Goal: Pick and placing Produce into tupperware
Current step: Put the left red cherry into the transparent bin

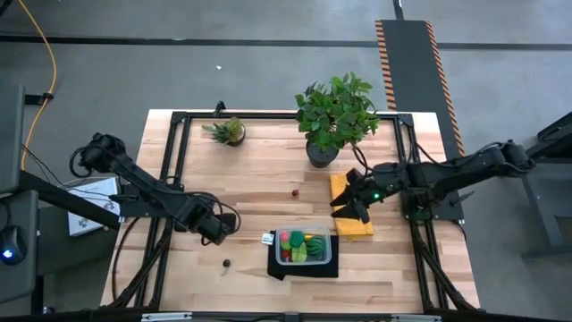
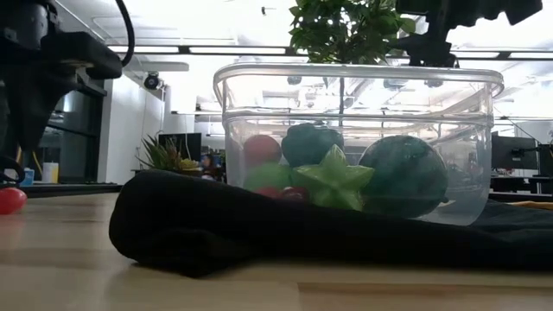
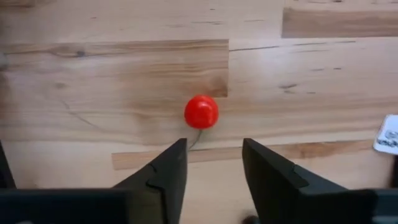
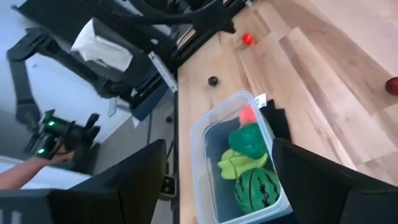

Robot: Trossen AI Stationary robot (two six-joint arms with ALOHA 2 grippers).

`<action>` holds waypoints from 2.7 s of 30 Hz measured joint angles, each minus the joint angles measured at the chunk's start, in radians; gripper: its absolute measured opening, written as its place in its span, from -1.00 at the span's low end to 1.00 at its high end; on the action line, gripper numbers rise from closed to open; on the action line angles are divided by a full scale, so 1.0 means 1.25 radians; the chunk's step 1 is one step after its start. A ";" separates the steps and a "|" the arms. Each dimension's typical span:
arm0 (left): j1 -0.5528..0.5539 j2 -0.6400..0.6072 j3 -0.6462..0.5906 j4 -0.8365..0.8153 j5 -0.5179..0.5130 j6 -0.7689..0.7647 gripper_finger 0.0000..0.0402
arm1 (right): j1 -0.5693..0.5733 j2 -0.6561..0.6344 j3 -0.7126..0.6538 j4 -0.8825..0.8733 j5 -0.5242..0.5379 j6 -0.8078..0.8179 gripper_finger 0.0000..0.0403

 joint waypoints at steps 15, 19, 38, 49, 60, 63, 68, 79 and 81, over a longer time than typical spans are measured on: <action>0.011 0.098 0.000 0.012 0.007 0.034 -0.09 | -0.080 0.000 0.000 0.002 -0.093 -0.042 0.40; 0.023 0.124 0.000 0.029 0.014 0.053 -0.09 | -0.080 0.000 0.000 0.003 -0.093 -0.047 0.40; 0.073 0.159 -0.060 0.135 0.084 0.130 -0.08 | -0.080 0.000 0.000 0.001 -0.092 -0.039 0.40; 0.073 0.157 -0.060 0.137 0.074 0.131 -0.10 | -0.080 0.000 0.000 0.007 -0.066 -0.038 0.40; 0.073 0.157 -0.060 0.142 0.070 0.131 -0.49 | -0.080 0.000 0.000 0.006 -0.061 -0.039 0.40; 0.073 0.157 -0.059 0.143 0.070 0.131 -0.55 | -0.080 0.000 0.000 0.007 -0.061 -0.041 0.40; 0.073 0.160 -0.046 0.138 0.064 0.147 -0.44 | -0.080 0.000 0.000 0.007 -0.061 -0.041 0.40; 0.073 0.160 0.028 0.106 0.048 0.232 -0.60 | -0.080 0.000 0.000 0.006 -0.062 -0.041 0.40; 0.073 0.159 0.044 0.087 0.038 0.238 -0.66 | -0.080 0.000 0.000 0.006 -0.062 -0.041 0.40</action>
